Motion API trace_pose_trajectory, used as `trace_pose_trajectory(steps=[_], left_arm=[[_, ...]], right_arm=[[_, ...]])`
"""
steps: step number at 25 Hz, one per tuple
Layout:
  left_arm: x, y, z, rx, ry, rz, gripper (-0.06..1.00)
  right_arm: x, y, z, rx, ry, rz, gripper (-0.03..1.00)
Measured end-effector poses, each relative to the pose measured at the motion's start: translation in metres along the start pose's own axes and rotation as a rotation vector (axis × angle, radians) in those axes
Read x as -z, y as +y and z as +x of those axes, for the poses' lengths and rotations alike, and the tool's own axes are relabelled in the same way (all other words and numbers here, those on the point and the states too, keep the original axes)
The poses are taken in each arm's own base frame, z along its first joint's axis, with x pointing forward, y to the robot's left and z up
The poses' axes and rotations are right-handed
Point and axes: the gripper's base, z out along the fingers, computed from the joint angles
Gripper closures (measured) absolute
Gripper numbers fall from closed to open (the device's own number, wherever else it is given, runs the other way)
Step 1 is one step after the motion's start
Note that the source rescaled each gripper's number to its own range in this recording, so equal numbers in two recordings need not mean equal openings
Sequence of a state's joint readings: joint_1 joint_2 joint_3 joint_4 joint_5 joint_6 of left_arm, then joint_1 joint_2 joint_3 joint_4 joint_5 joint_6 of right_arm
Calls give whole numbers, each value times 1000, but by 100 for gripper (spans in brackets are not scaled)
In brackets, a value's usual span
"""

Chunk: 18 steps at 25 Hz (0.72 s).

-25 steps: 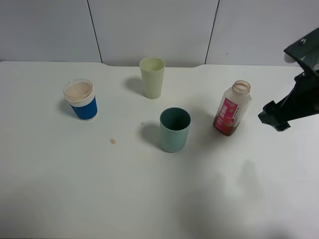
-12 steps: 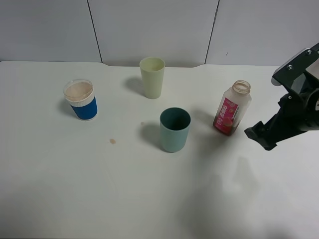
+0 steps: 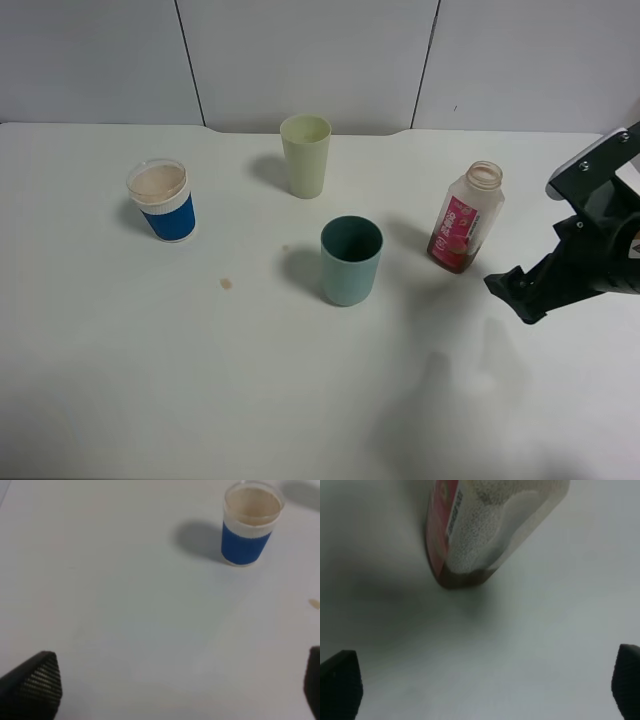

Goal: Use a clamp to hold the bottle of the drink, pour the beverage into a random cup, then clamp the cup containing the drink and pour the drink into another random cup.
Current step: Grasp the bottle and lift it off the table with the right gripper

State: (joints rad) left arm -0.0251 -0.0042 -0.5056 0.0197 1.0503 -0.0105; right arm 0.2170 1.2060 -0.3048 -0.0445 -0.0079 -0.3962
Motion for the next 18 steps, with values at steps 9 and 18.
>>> trace_pose_trajectory(steps=[9, 18], left_arm=[[0, 0, 0, 0, 0, 0, 1], [0, 0, 0, 0, 0, 0, 1]], right_arm=[[-4, -12, 5, -32, -4, 53, -3], [-4, -13, 3, -5, -26, 63, -3]])
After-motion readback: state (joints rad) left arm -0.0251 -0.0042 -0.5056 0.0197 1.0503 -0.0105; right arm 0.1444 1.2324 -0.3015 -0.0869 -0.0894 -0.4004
